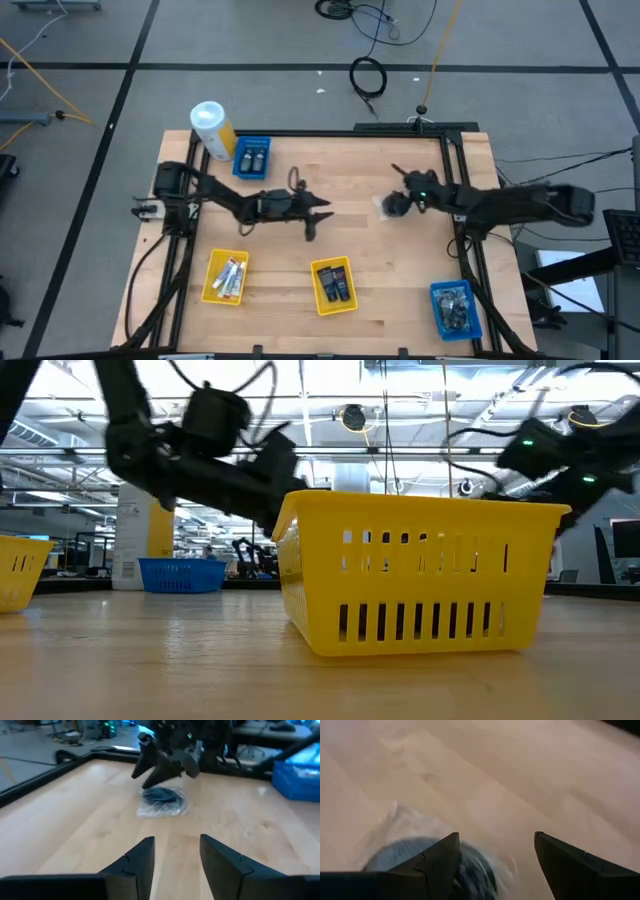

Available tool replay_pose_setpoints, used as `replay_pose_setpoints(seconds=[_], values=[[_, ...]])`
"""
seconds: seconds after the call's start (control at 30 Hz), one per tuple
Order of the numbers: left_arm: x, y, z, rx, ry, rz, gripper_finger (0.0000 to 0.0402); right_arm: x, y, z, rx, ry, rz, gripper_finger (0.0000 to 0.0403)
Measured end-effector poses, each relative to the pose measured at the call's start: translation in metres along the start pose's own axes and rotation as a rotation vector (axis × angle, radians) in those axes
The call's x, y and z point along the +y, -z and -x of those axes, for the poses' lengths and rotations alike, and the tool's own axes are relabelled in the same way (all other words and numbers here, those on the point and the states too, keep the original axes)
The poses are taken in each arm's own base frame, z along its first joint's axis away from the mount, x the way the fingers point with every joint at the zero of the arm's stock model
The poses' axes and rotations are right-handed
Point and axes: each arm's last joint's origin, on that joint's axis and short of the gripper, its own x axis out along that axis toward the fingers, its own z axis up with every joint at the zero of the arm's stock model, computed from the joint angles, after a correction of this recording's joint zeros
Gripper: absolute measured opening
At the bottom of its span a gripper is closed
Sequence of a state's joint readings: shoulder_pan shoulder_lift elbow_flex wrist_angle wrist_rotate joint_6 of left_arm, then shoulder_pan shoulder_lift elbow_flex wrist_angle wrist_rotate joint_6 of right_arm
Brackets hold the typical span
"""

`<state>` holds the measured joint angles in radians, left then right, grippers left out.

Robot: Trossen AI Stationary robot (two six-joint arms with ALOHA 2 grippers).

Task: Pick & Place Travel size toiletries
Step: Put the black hairbrush into the bottom blue bin

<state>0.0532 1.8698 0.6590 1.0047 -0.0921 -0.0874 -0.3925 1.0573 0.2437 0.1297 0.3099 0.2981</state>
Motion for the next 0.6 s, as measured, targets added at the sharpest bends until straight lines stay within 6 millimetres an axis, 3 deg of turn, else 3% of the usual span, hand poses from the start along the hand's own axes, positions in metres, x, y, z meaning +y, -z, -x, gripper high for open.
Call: replay_pose_setpoints(seconds=[0.2, 0.33, 0.6], values=[[-0.002, 0.003, -0.044, 0.067, 0.073, -0.080, 0.0153, -0.015, 0.032, 0.014, -0.010, -0.162, -0.264, 0.0251], [0.002, -0.001, -0.075, 0.173, 0.094, -0.117, 0.0148, -0.014, 0.029, 0.019, -0.018, -0.287, -0.403, 0.0251], [0.006, -0.005, -0.126, 0.325, 0.176, -0.127, 0.0119, -0.007, 0.035, 0.020, 0.052, -0.301, -0.468, 0.0251]])
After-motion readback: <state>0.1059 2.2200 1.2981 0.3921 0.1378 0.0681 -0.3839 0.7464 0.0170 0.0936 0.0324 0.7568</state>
